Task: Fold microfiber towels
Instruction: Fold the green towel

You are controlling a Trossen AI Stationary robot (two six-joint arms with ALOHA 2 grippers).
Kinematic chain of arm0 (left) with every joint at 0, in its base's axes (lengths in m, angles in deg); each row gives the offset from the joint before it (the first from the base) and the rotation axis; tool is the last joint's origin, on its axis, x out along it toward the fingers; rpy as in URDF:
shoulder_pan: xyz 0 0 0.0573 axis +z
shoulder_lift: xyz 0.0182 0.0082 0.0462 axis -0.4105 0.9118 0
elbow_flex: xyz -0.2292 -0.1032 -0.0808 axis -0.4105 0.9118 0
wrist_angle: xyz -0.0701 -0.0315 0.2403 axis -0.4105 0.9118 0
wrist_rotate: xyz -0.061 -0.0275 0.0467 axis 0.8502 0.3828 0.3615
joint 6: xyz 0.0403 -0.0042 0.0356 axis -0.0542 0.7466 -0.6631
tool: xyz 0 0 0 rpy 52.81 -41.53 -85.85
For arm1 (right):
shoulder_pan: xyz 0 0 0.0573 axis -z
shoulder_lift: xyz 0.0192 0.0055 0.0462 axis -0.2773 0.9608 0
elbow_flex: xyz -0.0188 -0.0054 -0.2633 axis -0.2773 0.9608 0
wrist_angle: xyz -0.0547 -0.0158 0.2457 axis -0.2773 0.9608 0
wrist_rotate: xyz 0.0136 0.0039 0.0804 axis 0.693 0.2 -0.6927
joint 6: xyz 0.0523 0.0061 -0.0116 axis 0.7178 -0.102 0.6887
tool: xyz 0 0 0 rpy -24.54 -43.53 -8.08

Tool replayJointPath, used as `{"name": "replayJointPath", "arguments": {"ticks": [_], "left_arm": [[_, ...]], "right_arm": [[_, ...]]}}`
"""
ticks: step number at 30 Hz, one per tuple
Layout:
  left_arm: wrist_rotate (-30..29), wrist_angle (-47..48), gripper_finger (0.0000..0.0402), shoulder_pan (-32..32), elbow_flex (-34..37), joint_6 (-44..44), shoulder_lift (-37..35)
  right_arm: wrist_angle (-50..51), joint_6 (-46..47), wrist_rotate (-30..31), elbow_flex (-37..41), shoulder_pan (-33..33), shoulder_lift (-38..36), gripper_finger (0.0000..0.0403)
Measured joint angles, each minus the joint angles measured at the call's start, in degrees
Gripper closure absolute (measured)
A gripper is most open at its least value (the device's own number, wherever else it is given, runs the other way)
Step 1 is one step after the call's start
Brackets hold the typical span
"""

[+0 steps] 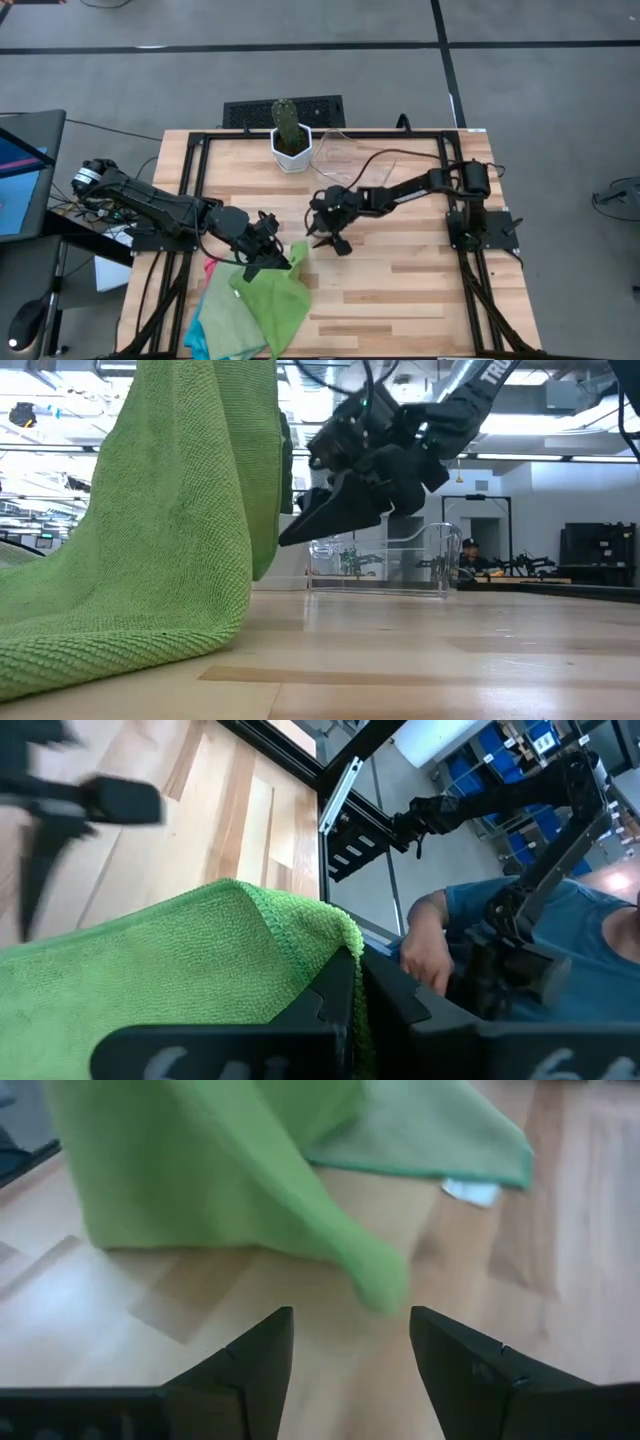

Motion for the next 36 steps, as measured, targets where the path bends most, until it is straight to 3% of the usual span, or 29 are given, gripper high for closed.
{"name": "replayJointPath", "arguments": {"ticks": [7,17,25,29,36], "left_arm": [[-0.19,0.00,0.0401,0.00,0.00,-0.02,0.00],[-0.81,-0.02,0.0401,0.00,0.00,-1.35,0.00],[-0.81,-0.22,0.0401,0.00,0.02,-1.57,0.00],[-0.79,-0.22,0.0401,0.00,0.02,-1.49,0.00],[-0.76,-0.22,0.0401,0.00,0.02,-2.05,-0.02]], "right_arm": [[-3.08,-0.50,6.25,0.00,-3.19,0.00,0.0175],[-6.99,0.44,6.66,0.00,-2.96,0.17,0.0175],[-12.54,4.06,6.46,-0.76,-2.35,5.60,0.0177],[-13.22,5.00,6.61,-0.86,-0.81,5.62,0.0196],[-12.28,5.01,6.64,-0.85,0.23,5.62,0.0261]]}}
